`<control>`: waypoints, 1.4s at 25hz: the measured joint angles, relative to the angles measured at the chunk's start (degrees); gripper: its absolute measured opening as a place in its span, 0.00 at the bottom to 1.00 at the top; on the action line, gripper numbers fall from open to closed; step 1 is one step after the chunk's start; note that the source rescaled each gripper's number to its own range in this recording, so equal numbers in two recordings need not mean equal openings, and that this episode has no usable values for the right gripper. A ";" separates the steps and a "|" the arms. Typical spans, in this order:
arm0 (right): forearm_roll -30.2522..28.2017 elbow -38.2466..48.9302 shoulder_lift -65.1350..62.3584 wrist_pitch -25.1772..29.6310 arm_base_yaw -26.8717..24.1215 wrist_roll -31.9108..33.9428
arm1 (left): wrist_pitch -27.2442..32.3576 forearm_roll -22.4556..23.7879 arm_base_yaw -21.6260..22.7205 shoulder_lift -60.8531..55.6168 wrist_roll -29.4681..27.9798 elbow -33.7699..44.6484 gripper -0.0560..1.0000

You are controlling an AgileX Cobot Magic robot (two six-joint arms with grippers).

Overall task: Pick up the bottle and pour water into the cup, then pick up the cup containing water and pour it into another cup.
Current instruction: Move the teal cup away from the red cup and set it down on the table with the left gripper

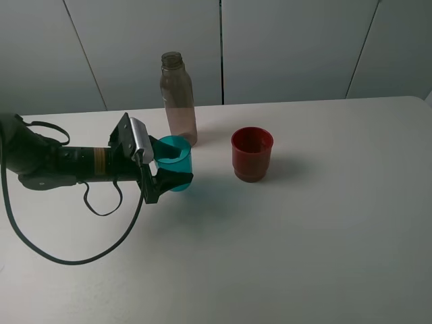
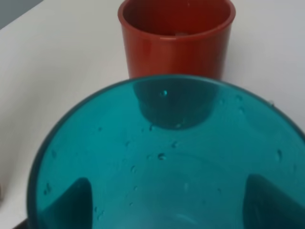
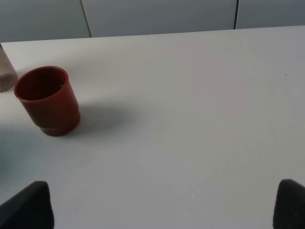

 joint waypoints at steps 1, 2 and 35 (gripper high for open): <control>0.00 0.00 0.00 0.00 0.00 0.00 | 0.00 0.00 0.00 0.46 0.28 0.00 0.09; 0.00 0.00 0.00 0.00 0.00 0.00 | 0.00 0.00 0.00 0.76 0.55 0.00 0.09; 0.00 0.00 0.00 0.00 0.00 0.00 | 0.70 0.49 0.00 1.99 -1.75 0.00 0.94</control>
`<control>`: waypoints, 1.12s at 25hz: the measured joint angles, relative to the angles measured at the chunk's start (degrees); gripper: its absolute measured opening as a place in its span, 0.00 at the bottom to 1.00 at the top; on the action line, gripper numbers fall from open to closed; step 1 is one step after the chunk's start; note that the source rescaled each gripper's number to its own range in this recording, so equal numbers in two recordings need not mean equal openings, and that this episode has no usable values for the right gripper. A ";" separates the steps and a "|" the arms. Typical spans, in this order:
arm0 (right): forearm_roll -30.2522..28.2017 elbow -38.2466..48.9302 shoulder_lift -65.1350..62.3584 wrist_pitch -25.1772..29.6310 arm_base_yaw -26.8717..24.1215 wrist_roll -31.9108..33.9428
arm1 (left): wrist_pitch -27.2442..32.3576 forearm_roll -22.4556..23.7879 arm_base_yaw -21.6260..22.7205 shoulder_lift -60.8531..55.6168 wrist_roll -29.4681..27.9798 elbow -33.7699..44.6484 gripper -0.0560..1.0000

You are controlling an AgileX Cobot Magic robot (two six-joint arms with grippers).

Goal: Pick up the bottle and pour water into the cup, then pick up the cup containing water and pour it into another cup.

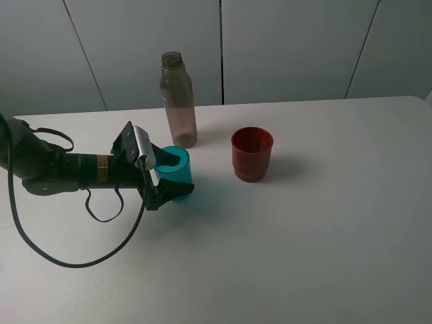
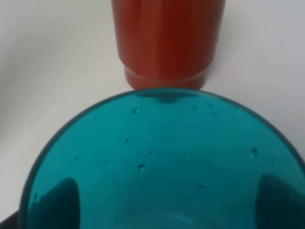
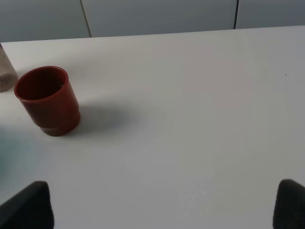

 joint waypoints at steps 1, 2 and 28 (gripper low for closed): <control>0.00 0.00 0.00 0.00 0.00 0.00 | 0.00 0.00 0.00 0.00 -0.09 0.00 0.94; 0.00 0.00 0.00 0.00 0.00 0.00 | 0.00 0.09 0.00 0.00 -0.09 0.00 0.94; 0.00 0.00 0.00 0.00 0.00 0.00 | 7.71 5.12 0.00 -17.25 -9.55 0.10 0.94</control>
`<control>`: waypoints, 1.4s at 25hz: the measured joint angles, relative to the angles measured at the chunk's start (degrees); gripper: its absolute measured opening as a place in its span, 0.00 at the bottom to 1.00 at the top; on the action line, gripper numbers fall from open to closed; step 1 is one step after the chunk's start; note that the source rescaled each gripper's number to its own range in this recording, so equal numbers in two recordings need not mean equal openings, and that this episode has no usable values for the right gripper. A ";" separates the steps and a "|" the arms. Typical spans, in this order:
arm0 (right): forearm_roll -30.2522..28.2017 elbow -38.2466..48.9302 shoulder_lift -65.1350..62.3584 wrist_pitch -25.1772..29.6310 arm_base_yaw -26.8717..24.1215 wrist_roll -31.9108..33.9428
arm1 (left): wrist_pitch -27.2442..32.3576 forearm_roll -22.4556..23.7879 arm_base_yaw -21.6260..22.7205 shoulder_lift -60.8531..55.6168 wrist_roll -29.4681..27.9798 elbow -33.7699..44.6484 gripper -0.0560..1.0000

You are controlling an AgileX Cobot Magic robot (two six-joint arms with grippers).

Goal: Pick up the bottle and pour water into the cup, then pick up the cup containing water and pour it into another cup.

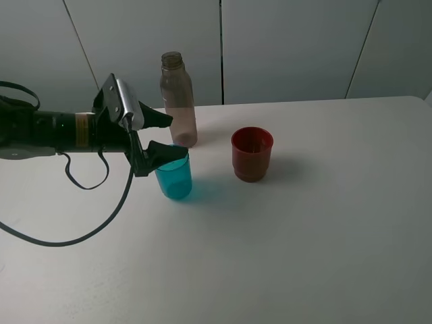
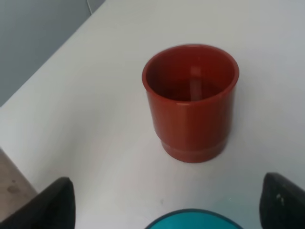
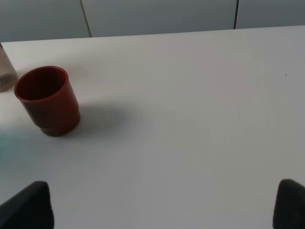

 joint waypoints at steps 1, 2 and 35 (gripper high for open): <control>0.00 0.00 0.00 0.00 0.00 0.00 | 0.79 0.00 0.00 -1.06 -1.13 0.00 0.94; 0.00 0.00 0.00 0.00 0.00 0.00 | 1.44 0.00 0.00 -2.26 -2.42 0.00 0.94; 0.00 0.00 0.00 0.00 0.00 0.00 | 97.19 -45.57 -20.00 -63.25 0.62 3.52 0.95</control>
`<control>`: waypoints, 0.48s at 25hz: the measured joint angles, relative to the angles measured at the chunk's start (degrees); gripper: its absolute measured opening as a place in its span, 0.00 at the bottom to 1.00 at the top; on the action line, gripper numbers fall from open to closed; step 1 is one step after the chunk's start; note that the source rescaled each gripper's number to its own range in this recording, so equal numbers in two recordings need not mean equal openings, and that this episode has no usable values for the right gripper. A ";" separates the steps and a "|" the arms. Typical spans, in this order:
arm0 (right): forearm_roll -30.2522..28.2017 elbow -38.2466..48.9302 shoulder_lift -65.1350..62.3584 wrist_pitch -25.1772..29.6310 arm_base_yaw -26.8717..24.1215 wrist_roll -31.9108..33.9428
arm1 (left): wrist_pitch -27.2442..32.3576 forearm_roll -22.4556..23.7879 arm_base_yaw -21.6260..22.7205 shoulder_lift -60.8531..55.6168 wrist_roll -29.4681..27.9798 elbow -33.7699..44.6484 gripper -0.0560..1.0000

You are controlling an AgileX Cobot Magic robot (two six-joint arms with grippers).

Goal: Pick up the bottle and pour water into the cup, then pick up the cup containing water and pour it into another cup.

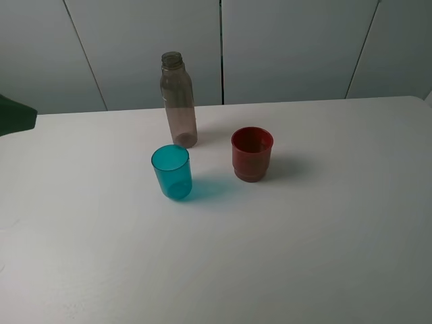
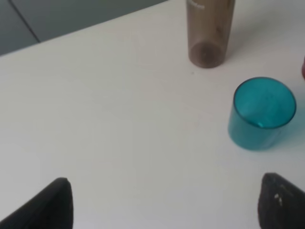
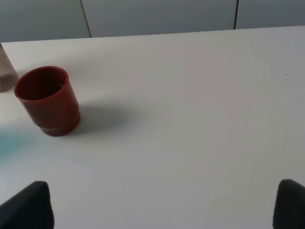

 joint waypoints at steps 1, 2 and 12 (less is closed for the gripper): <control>0.00 0.00 0.00 0.00 0.00 0.00 | 2.47 -0.76 0.68 -1.94 0.00 0.00 0.95; 0.00 0.00 0.00 0.00 0.00 0.00 | 3.98 -1.19 1.50 -3.81 0.00 0.00 0.95; 0.00 0.00 0.00 0.00 0.00 0.00 | 13.21 -10.07 23.34 -21.02 11.21 1.29 0.95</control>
